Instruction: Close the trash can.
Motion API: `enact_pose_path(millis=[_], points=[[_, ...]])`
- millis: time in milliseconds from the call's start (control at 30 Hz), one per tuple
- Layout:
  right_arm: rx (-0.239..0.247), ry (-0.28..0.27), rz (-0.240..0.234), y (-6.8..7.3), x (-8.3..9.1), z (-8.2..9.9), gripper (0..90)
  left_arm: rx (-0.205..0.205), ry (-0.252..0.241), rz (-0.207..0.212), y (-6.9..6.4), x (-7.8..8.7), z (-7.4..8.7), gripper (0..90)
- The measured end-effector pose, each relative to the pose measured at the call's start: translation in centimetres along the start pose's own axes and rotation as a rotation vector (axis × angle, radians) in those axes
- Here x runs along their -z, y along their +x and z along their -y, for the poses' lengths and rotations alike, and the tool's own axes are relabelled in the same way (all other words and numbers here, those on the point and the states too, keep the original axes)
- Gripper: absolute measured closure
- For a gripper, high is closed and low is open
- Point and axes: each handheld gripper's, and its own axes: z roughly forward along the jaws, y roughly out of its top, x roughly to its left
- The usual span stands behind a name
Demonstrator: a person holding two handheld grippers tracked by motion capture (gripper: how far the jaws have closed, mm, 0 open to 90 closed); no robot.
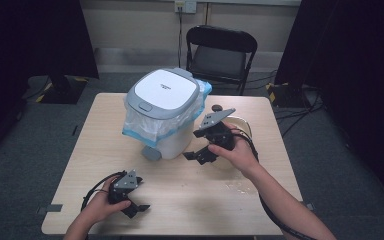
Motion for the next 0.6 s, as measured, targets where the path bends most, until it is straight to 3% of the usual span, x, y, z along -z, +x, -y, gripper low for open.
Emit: enact_pose_path(millis=[600], points=[[-0.011, 0.027, -0.02, 1.2, -2.7, 4.2, 14.4, 0.0, 0.0, 0.002, 0.0, 0.0, 0.0, 0.0]])
